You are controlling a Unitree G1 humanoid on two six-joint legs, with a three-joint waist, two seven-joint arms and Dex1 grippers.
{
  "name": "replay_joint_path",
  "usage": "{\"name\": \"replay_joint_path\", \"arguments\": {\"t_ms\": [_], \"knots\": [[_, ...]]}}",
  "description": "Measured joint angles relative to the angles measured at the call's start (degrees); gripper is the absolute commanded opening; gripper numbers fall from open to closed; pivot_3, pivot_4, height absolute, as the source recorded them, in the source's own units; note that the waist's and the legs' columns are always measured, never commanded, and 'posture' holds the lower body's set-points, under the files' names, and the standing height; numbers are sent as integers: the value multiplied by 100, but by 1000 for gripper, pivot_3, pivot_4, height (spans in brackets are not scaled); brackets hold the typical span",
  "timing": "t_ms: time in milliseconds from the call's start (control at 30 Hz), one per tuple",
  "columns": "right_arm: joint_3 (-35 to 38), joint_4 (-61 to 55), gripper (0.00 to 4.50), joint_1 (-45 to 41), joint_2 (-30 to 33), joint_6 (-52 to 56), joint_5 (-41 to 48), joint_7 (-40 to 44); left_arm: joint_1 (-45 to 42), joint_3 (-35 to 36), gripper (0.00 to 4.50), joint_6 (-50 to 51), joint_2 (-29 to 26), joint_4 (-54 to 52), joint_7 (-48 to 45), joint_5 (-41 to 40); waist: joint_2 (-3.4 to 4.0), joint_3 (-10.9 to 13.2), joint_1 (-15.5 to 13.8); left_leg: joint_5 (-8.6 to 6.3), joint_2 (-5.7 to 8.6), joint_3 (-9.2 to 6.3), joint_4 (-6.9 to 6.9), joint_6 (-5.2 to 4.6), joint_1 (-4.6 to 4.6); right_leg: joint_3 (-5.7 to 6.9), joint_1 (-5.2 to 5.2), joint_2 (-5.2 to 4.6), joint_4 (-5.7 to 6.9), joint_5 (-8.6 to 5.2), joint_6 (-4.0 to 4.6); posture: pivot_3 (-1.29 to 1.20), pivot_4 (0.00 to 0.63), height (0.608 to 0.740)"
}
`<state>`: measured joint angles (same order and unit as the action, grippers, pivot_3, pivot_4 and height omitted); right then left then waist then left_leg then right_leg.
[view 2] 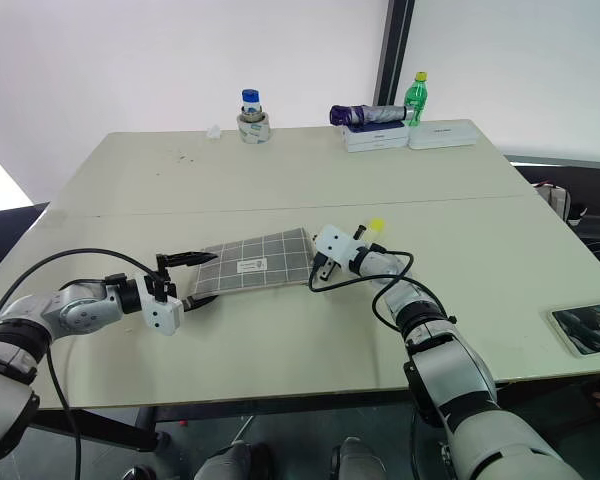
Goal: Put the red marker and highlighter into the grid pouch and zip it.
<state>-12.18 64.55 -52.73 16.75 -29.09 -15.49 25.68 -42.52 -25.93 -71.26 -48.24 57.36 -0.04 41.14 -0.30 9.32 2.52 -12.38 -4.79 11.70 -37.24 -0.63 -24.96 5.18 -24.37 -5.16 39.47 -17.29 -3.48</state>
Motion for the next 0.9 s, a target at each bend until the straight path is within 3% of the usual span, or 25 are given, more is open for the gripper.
{"name": "replay_joint_path", "arguments": {"t_ms": [133,233,467,600,767,900], "knots": [[0,0,60,0,-1,0,1,1,-3,3,4500,79,49,69,-117,-125,1,-1,-1,1,-2,1,0,1,6,-3,3,0,5,0,0,0,150,740],[0,0,0,0,-4,0,3,1,-6,11,3645,92,114,186,-346,-302,3,-3,-3,1,-3,3,0,1,11,-4,6,0,7,0,0,0,150,740],[1,0,0,-4,-21,-3,6,30,-21,63,51,106,226,341,-988,-674,15,-10,-6,1,-3,6,1,1,13,-9,6,0,6,0,0,0,150,740],[2,0,0,-6,-24,-4,7,51,20,229,51,204,328,435,-1513,-1118,28,-18,-3,1,-2,13,6,1,20,-14,7,0,6,0,0,0,150,740],[102,-138,0,1,-41,-9,264,359,277,635,51,529,572,341,-2790,-2480,28,-17,-3,0,-3,17,4,0,20,-19,6,0,6,-1,-1,0,150,740],[619,-1213,1313,323,-195,463,1455,1574,685,1004,0,1547,731,-329,-3579,-3428,27,-17,5,1,-4,-8,3,-1,19,-22,7,7,5,-2,-4,0,150,740]]}}
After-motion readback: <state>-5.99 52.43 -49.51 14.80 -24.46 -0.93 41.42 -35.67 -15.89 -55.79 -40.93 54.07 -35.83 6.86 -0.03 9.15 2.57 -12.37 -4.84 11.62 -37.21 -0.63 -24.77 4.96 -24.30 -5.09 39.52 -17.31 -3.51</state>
